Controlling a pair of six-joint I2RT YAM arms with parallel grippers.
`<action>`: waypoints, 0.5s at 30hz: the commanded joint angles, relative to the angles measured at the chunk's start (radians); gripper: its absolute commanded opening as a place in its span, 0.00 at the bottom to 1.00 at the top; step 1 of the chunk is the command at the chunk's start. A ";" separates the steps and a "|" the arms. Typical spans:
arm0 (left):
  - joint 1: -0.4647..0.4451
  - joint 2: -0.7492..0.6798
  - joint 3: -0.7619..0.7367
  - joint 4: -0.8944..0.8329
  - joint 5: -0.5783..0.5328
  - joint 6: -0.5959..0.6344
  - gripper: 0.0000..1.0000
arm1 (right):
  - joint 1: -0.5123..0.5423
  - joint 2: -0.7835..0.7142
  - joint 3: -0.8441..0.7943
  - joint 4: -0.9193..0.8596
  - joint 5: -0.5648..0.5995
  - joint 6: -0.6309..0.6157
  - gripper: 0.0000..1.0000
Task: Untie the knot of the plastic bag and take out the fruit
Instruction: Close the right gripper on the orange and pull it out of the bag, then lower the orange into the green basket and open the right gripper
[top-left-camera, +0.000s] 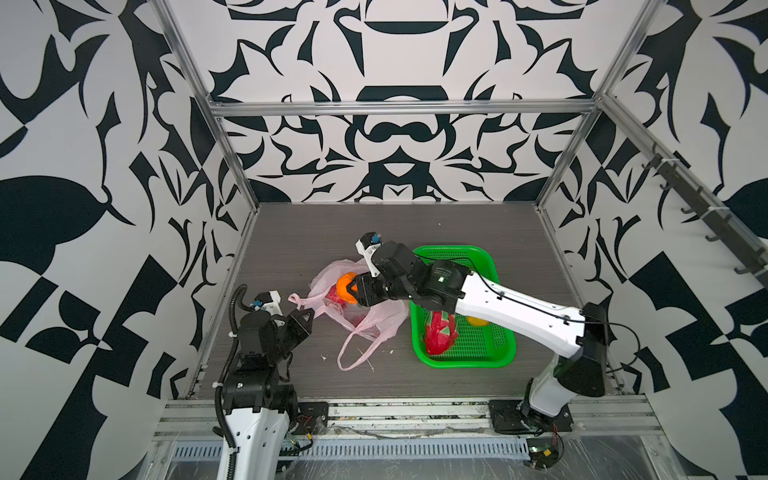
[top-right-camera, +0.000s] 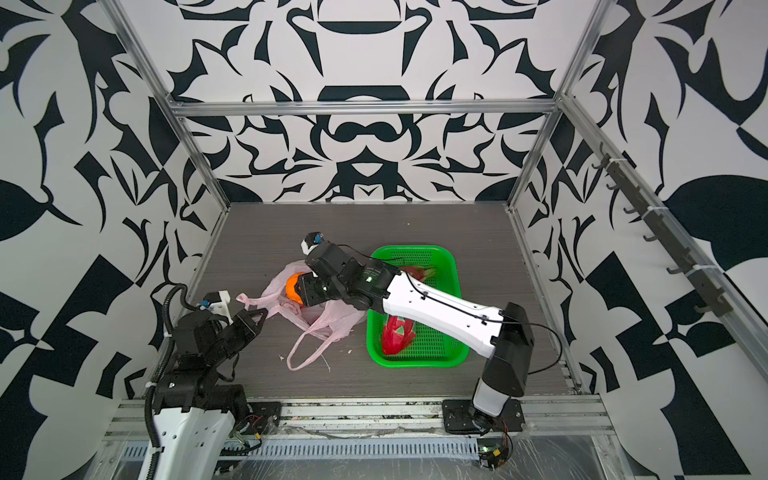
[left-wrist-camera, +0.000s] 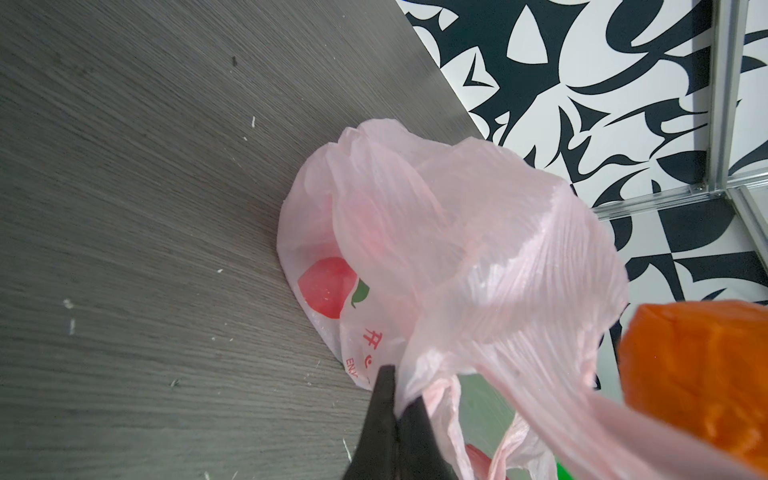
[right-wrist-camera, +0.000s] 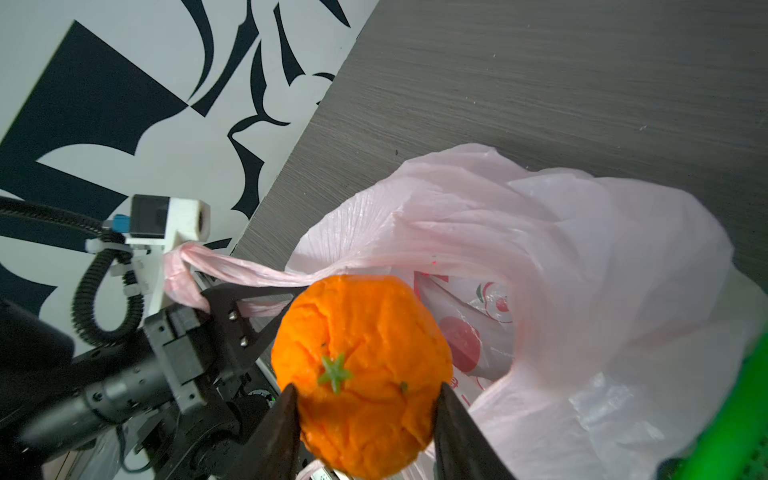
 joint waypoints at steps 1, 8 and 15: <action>0.000 -0.008 0.000 0.021 -0.012 -0.003 0.00 | -0.005 -0.104 -0.031 -0.059 0.085 -0.037 0.15; 0.000 0.001 0.010 0.024 -0.006 -0.003 0.00 | -0.142 -0.279 -0.218 -0.098 0.152 -0.047 0.15; 0.000 0.001 0.020 0.012 -0.006 0.004 0.00 | -0.338 -0.372 -0.449 -0.108 0.159 -0.032 0.15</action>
